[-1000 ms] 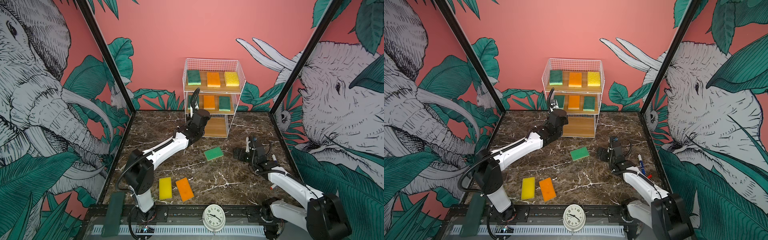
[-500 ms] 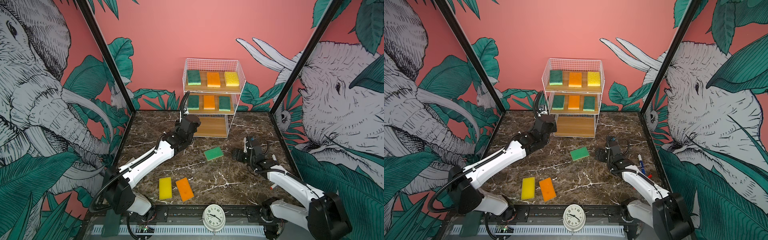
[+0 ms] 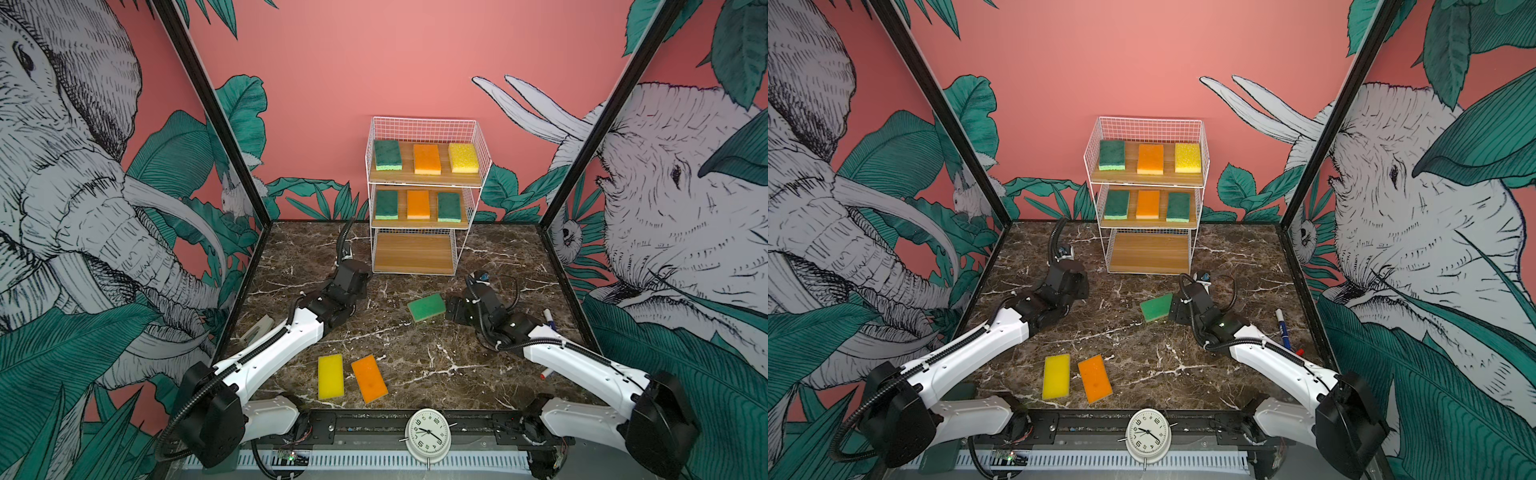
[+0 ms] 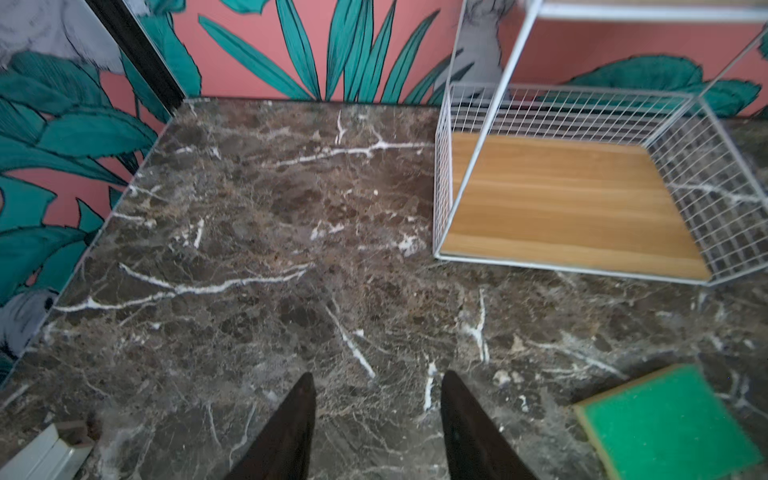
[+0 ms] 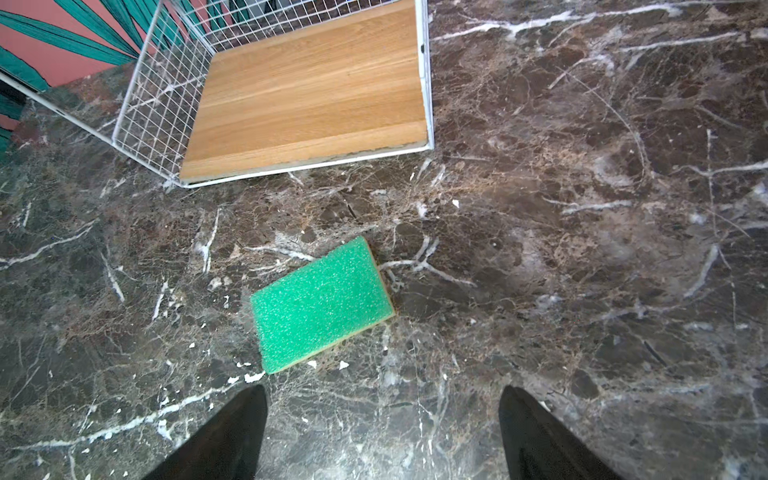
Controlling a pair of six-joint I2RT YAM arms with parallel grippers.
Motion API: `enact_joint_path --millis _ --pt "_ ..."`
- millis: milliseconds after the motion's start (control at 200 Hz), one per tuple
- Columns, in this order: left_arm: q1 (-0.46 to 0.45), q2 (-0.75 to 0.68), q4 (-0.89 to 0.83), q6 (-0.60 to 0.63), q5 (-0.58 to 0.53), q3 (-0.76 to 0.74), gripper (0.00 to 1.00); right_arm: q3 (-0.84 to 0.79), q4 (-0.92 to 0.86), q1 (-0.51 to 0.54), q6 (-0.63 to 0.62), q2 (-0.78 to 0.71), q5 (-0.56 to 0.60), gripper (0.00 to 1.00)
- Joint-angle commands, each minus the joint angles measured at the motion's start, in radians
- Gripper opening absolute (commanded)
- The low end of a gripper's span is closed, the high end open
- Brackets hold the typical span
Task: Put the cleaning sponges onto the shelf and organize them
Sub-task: 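Withdraw the left gripper from the shelf while the right gripper approaches the green sponge, then lower the right gripper over the bright green foam sponge and close on it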
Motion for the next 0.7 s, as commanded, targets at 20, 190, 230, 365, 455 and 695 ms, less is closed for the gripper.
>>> enact_joint_path --millis 20,190,230,365,455,695 --pt "0.008 -0.011 0.015 -0.036 0.071 -0.034 0.5 0.048 -0.037 0.043 0.095 0.078 0.063 0.89" --pt "0.022 -0.021 0.029 -0.043 0.092 -0.067 0.51 0.08 -0.026 0.104 0.255 0.177 0.068 0.89" --pt "0.027 -0.023 0.033 -0.045 0.098 -0.072 0.52 0.091 -0.02 0.12 0.283 0.194 0.086 0.89" --pt "0.067 -0.026 0.029 -0.05 0.162 -0.087 0.53 0.156 -0.051 0.163 0.352 0.254 0.134 0.9" --pt "0.098 -0.032 0.032 -0.046 0.216 -0.099 0.54 0.192 -0.061 0.165 0.4 0.303 0.122 0.9" --pt "0.141 -0.061 0.051 -0.045 0.281 -0.148 0.56 0.285 -0.031 0.167 0.505 0.471 0.003 0.91"
